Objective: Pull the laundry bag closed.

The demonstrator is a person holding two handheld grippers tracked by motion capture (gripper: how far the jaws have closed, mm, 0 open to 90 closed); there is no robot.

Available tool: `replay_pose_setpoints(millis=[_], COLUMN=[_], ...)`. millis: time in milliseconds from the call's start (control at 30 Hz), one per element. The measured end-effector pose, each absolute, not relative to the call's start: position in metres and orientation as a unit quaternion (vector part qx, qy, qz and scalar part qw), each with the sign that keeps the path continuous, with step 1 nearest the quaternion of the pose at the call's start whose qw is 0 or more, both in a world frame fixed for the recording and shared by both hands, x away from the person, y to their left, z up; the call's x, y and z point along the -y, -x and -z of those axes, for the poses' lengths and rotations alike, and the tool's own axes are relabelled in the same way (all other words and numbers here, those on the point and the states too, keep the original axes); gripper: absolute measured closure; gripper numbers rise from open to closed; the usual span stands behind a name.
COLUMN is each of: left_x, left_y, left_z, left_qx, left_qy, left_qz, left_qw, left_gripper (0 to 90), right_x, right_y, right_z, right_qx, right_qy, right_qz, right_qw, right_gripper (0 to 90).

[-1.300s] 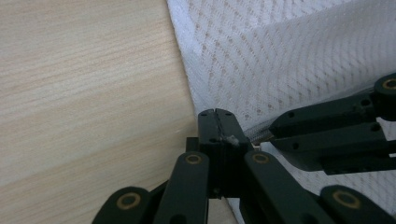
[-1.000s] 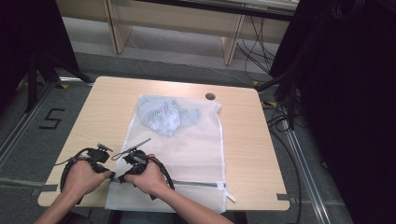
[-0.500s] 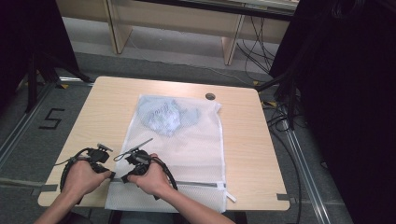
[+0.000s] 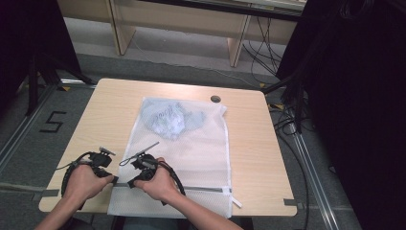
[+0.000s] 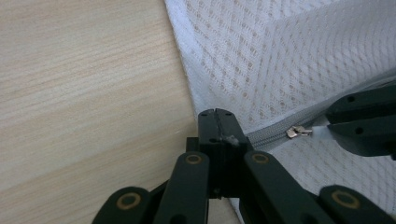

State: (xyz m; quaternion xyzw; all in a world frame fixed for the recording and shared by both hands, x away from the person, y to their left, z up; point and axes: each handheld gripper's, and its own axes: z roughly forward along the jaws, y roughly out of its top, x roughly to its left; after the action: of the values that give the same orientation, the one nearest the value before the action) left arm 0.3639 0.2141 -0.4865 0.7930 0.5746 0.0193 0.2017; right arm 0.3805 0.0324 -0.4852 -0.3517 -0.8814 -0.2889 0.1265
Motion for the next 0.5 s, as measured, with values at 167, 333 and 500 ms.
replay_pose_setpoints(millis=[167,333,500], left_x=[-0.2146,-0.2148,-0.2149], left_y=[-0.3641,-0.3643,-0.3643], left_z=[0.4864,0.4864,0.4861], left_qx=[-0.574,-0.575,-0.573], left_qy=[-0.793,-0.793,-0.794], left_qz=[-0.019,-0.018,-0.017], left_qw=[0.202,0.201,0.200], left_gripper=[89.9,89.9,89.9], right_x=[-0.0290,-0.0259,-0.0246], right_y=[-0.3798,-0.3798,-0.3777], right_z=[0.4844,0.4830,0.4805], right_qx=[0.882,0.884,0.880], right_qy=[0.351,0.348,0.359], right_qz=[0.288,0.289,0.286], right_qw=[0.125,0.121,0.121], right_gripper=[87.0,87.0,87.0])
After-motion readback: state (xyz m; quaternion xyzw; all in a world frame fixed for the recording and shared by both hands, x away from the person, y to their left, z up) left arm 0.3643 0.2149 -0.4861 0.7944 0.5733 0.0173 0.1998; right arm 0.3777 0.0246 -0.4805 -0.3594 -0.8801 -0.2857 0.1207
